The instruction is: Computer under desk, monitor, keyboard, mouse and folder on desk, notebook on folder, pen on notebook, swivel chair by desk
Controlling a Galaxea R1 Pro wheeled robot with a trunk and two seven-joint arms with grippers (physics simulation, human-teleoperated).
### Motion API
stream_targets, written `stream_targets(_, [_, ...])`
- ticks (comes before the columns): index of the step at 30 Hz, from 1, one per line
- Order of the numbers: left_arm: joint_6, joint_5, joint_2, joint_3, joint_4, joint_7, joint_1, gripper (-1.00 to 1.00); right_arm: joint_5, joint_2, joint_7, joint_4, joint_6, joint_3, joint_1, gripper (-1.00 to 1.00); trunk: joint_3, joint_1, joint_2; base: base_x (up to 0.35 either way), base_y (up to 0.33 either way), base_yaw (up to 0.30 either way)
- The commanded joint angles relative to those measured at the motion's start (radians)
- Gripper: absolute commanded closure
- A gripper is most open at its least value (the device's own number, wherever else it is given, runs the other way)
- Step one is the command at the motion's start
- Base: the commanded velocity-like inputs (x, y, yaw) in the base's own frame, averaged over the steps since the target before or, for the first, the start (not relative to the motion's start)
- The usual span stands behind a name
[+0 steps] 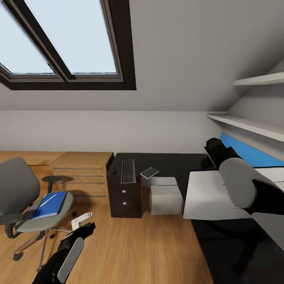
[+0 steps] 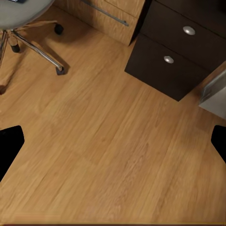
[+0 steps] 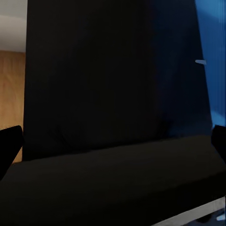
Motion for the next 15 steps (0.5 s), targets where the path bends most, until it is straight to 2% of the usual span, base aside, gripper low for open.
stream_targets(1, [0.002,0.009,0.002,-0.004,-0.001,0.009,0.000,-1.00,0.020,0.000,0.007,-0.001,0.002,-0.005,0.000,-1.00,-0.001,0.000,-0.001,-0.225,0.000,0.000])
stream_targets(5, [0.002,0.009,0.001,-0.004,-0.001,0.009,0.000,-1.00,0.036,-0.001,0.005,-0.001,0.002,-0.005,0.000,-1.00,-0.001,0.000,-0.001,-0.287,0.000,0.000])
stream_targets(9, [0.002,0.009,0.002,-0.004,-0.001,0.009,0.000,-1.00,0.042,0.001,0.004,-0.005,0.003,-0.004,0.000,-1.00,-0.001,0.000,-0.001,-0.104,0.000,0.000])
stream_targets(15, [0.004,0.009,0.003,-0.003,-0.001,0.009,0.000,-1.00,0.042,0.003,0.003,-0.007,0.003,-0.004,0.000,-1.00,-0.001,0.000,-0.001,-0.206,0.000,0.000])
